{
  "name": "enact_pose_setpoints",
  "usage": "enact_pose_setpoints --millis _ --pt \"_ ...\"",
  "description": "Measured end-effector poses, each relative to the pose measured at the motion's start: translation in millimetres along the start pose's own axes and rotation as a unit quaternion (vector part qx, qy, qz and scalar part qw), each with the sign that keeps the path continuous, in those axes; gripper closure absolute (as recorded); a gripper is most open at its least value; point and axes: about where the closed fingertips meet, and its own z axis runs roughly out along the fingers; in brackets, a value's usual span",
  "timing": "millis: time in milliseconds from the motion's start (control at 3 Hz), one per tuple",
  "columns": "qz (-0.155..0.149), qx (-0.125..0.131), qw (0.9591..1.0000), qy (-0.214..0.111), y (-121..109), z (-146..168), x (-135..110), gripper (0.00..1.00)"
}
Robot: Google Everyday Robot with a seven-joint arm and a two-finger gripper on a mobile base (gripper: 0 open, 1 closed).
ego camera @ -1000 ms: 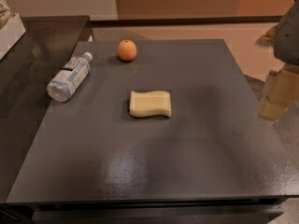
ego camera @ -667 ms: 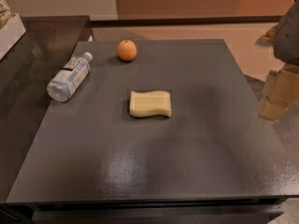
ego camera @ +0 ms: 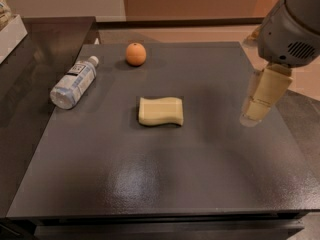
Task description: Move sponge near orange
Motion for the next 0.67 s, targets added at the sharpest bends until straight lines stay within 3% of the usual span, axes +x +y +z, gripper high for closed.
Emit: enact_pose_setpoints --millis 667 --pt "-0.051 -0.045 0.9963 -0.053 1 66 -78 0.0"
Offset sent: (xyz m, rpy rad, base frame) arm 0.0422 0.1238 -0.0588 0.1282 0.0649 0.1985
